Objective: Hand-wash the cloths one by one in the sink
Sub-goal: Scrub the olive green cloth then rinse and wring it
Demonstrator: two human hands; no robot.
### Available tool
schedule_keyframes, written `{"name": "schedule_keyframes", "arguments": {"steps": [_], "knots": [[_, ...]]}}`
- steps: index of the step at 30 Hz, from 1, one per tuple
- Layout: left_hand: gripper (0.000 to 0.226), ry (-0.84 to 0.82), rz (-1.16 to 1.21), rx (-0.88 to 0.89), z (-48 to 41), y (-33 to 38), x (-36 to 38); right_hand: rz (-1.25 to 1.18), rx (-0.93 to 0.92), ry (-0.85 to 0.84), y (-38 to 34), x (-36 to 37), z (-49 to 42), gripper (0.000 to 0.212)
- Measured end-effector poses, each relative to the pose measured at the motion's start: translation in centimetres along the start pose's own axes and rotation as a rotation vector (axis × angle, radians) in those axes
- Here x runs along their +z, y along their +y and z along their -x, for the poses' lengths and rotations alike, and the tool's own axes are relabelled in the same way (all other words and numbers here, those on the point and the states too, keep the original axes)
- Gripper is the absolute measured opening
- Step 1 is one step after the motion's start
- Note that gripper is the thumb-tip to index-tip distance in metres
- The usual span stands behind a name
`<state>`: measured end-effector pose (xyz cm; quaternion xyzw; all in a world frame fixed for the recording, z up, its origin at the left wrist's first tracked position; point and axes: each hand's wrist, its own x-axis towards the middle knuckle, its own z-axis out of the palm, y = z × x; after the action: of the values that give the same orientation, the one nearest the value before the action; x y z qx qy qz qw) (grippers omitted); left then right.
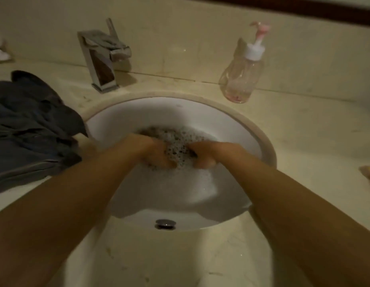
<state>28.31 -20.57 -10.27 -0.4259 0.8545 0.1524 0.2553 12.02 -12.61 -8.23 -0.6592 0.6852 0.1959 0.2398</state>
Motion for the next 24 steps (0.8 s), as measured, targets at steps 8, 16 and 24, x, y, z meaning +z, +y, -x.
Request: {"name": "schedule_keyframes", "arguments": {"steps": [8,16,24], "knots": [[0.026,0.272,0.009,0.059,-1.9,-2.0,0.9,-0.14,0.094,0.246,0.8,0.3,-3.5,0.024],[0.012,0.404,0.152,-0.06,-1.3,-3.0,0.0,-0.311,0.199,0.355,2.6,-0.1,-2.9,0.04],[0.055,0.222,0.19,0.11,-1.3,-1.3,0.4,-0.029,-0.078,0.003,1.0,-0.6,-1.7,0.05]]}}
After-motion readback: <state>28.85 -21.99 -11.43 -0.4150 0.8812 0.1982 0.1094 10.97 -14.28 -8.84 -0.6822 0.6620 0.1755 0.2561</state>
